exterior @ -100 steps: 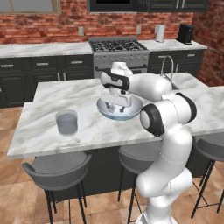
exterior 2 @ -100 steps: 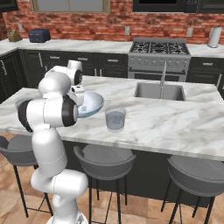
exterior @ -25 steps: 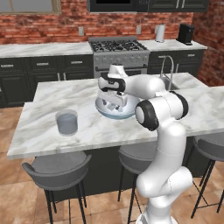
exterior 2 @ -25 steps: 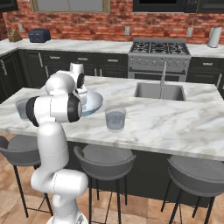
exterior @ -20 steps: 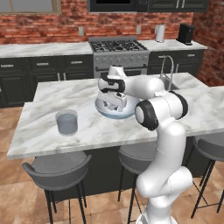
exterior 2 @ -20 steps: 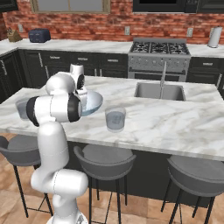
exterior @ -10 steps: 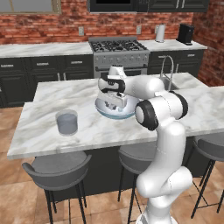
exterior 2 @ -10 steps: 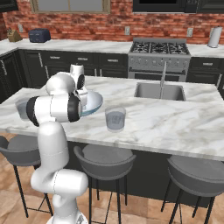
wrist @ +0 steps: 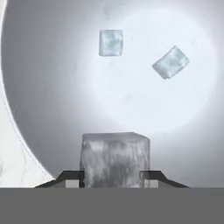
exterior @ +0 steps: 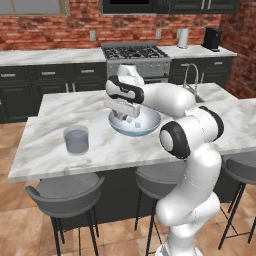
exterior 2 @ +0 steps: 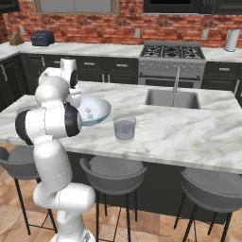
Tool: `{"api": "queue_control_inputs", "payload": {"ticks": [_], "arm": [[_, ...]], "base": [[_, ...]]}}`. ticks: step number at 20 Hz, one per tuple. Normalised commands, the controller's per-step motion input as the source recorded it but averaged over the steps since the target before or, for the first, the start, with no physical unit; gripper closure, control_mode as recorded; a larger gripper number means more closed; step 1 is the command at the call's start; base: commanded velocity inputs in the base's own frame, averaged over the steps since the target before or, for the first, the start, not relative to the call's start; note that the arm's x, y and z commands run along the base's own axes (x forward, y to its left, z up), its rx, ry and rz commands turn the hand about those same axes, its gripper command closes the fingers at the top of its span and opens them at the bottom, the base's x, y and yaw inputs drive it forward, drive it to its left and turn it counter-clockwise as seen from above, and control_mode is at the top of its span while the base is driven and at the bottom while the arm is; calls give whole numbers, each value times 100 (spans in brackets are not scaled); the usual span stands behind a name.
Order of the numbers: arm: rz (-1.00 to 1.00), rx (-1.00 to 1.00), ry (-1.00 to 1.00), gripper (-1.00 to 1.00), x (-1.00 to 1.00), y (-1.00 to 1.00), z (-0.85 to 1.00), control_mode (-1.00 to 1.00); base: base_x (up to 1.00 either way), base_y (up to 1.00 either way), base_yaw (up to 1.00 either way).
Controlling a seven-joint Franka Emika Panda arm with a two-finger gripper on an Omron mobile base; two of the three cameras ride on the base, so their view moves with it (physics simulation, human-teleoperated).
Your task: There are four ice cubes in the ice bowl. Place two ice cubes in each glass of water.
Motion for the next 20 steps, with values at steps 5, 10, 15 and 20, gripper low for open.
{"api": "queue_control_inputs", "payload": {"ticks": [5, 10, 15, 20], "arm": [[5, 3, 0, 100, -86, 61, 44, -100], [11, 0, -1, 100, -70, 53, 31, -100], [14, 0, -1, 100, -37, 45, 13, -100], [12, 0, 0, 100, 0, 23, 3, -100]], "base": [[0, 0, 0], [0, 0, 0], [0, 0, 0], [0, 0, 0]]}}
